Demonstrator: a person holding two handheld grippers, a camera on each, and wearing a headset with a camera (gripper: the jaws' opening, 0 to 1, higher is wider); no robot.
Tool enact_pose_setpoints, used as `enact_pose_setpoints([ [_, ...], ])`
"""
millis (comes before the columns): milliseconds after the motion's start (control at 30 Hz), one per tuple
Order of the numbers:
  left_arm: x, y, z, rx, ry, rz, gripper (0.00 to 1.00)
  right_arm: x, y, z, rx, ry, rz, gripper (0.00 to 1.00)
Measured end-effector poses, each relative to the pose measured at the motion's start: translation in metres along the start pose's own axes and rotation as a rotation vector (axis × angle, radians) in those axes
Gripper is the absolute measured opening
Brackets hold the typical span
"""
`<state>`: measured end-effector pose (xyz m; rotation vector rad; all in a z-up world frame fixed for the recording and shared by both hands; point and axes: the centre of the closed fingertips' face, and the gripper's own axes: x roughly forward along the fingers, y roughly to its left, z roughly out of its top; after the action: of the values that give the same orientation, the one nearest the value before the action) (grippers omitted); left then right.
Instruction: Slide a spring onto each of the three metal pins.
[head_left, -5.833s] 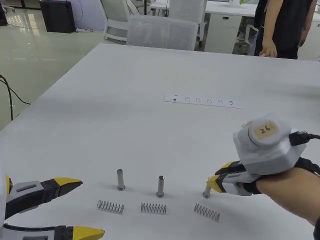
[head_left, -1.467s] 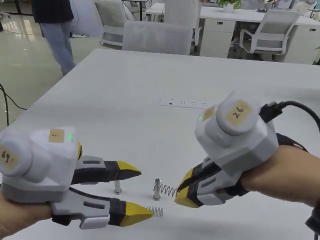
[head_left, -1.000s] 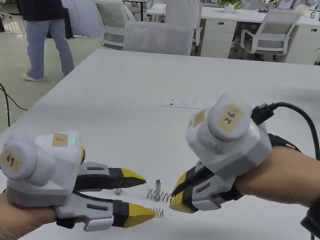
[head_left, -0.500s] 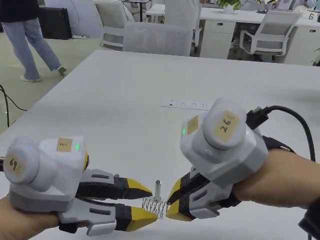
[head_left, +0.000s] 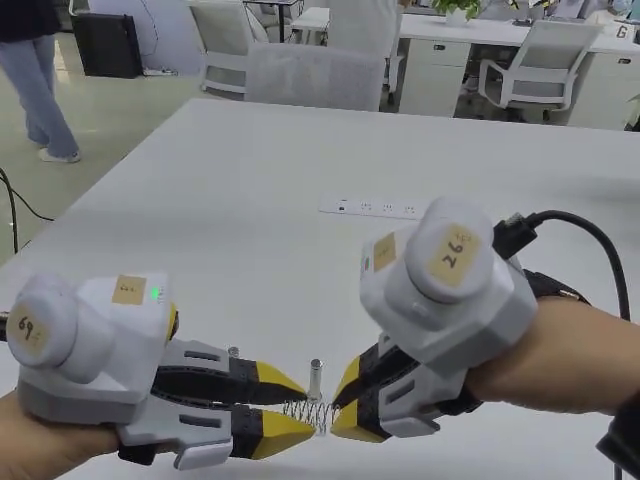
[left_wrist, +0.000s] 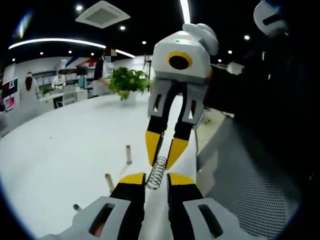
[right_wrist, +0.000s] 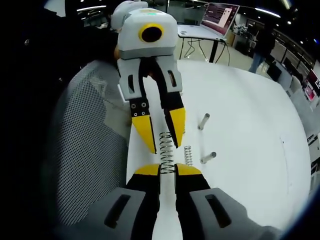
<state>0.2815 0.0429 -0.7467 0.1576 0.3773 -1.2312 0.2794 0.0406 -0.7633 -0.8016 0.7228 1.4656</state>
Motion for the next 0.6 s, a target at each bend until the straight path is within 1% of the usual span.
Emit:
enact_pose_setpoints([
  [200,0.0008,-0.0012,-0.0015,0.007,0.008,-0.009,0.06,-0.0002,0.0025,0.0020,-0.021,-0.008,0.008,0.07],
  [400,0.0016,-0.0039,-0.0033,0.006,0.018,-0.023,0.07,-0.0010,0.0038,0.0034,-0.049,-0.021,0.013,0.07],
  [500,0.0024,-0.0050,-0.0051,0.020,0.029,-0.027,0.04,-0.0010,0.0050,0.0028,-0.056,-0.020,0.019,0.07],
  [600,0.0023,-0.0053,-0.0048,0.028,0.027,-0.028,0.03,-0.0014,0.0046,0.0029,-0.058,-0.025,0.020,0.07],
])
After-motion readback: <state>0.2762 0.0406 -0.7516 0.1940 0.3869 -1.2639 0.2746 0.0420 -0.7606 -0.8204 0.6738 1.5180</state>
